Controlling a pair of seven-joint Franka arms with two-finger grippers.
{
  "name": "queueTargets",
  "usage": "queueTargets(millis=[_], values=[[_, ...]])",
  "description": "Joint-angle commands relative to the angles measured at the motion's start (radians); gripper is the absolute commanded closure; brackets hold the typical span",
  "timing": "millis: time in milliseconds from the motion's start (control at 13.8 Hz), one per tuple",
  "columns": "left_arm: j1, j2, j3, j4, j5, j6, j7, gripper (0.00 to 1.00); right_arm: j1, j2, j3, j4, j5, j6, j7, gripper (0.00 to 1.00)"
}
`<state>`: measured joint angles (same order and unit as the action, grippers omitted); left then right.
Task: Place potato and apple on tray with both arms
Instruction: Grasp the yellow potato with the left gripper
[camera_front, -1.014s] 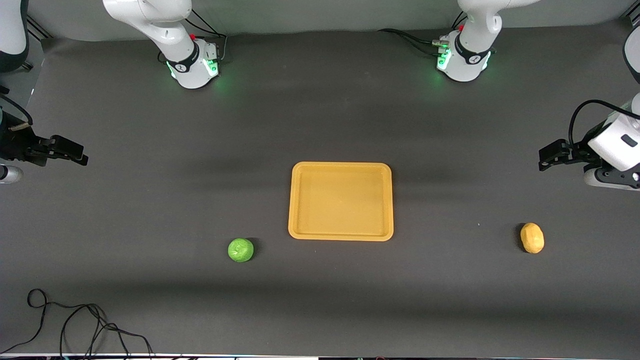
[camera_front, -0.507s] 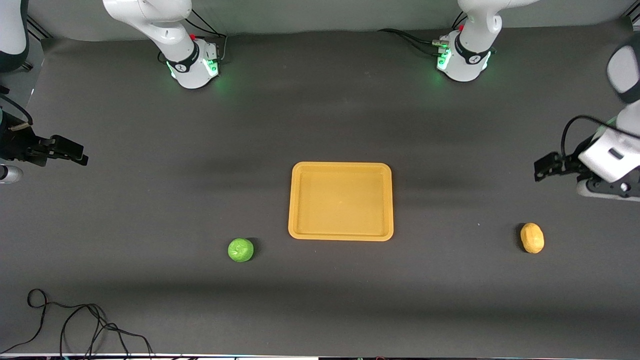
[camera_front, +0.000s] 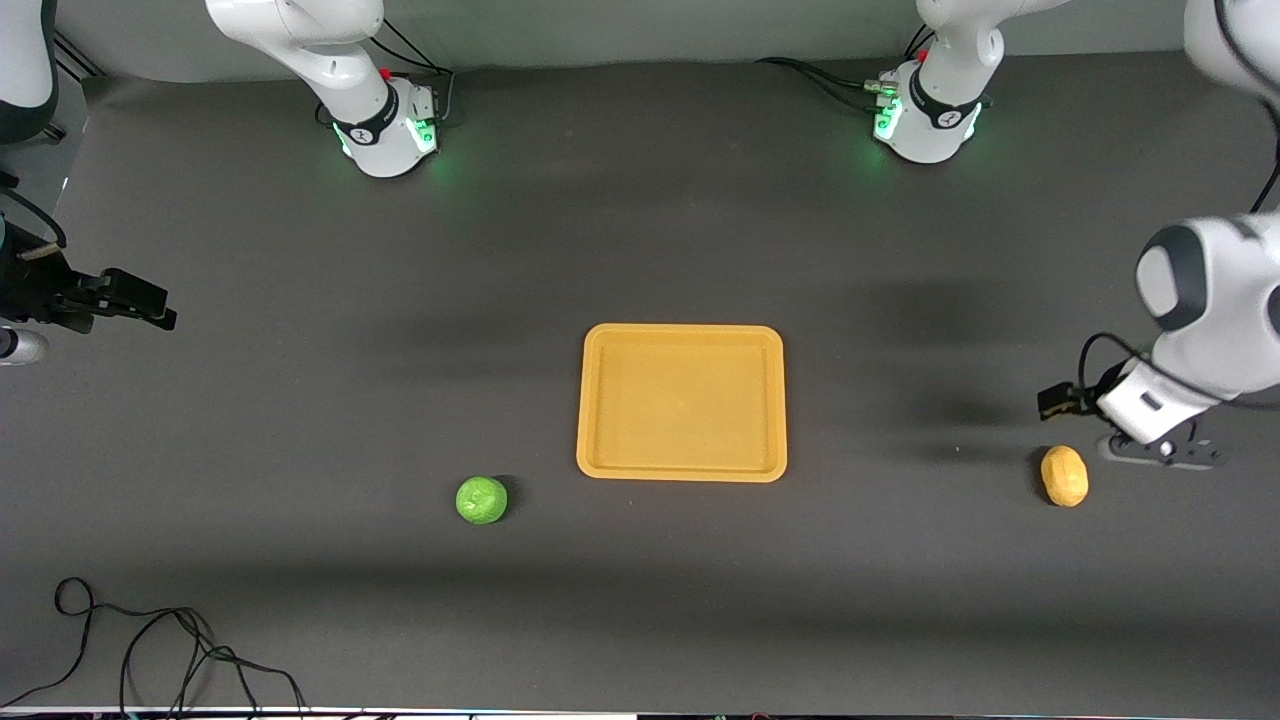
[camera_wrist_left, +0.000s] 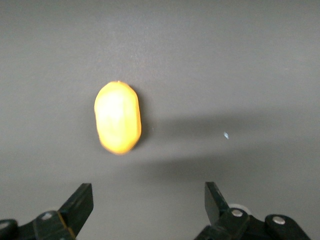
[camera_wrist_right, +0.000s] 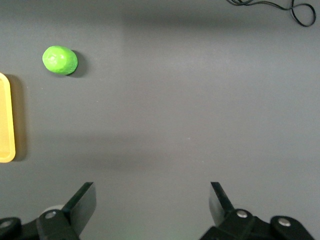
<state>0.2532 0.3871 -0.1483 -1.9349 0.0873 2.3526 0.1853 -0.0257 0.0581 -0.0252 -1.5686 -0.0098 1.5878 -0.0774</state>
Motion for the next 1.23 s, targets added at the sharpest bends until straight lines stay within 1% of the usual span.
queueTargets(millis=[0, 217, 290, 435, 652, 725, 797, 870, 942, 1014, 1087, 1159], values=[[0.009, 0.125, -0.004, 0.025, 0.020, 0.144, 0.052, 0.01, -0.003, -0.015, 0.004, -0.001, 0.011, -0.008, -0.038, 0.00], [0.023, 0.186, 0.024, 0.056, 0.100, 0.166, 0.097, 0.01, -0.003, -0.014, 0.004, 0.001, 0.011, -0.008, -0.055, 0.00], [0.024, 0.217, 0.029, 0.082, 0.129, 0.171, 0.097, 0.01, -0.003, -0.011, 0.002, 0.001, 0.011, -0.008, -0.055, 0.00], [0.024, 0.257, 0.032, 0.111, 0.138, 0.188, 0.097, 0.01, 0.004, 0.003, 0.010, 0.007, 0.011, -0.006, -0.045, 0.00], [0.029, 0.294, 0.032, 0.111, 0.137, 0.264, 0.097, 0.01, 0.061, 0.028, 0.016, 0.015, 0.014, 0.001, -0.009, 0.00], [0.029, 0.296, 0.032, 0.111, 0.137, 0.276, 0.097, 0.09, 0.099, 0.031, 0.016, 0.022, 0.014, 0.007, 0.035, 0.00], [0.031, 0.294, 0.032, 0.112, 0.137, 0.277, 0.095, 0.25, 0.142, 0.052, 0.016, 0.047, 0.014, 0.009, 0.075, 0.00], [0.032, 0.294, 0.032, 0.116, 0.137, 0.277, 0.094, 0.40, 0.176, 0.087, 0.016, 0.091, 0.014, 0.009, 0.124, 0.00], [0.032, 0.292, 0.032, 0.122, 0.135, 0.275, 0.091, 0.56, 0.205, 0.135, 0.016, 0.157, 0.014, 0.009, 0.169, 0.00], [0.032, 0.286, 0.032, 0.126, 0.134, 0.271, 0.082, 0.77, 0.226, 0.194, 0.016, 0.230, 0.017, 0.008, 0.194, 0.00], [0.034, 0.282, 0.030, 0.128, 0.128, 0.260, 0.080, 0.86, 0.251, 0.254, 0.016, 0.304, 0.027, 0.004, 0.217, 0.00], [0.032, 0.254, 0.030, 0.123, 0.123, 0.240, 0.079, 0.86, 0.286, 0.300, 0.016, 0.361, 0.033, 0.003, 0.240, 0.00]])
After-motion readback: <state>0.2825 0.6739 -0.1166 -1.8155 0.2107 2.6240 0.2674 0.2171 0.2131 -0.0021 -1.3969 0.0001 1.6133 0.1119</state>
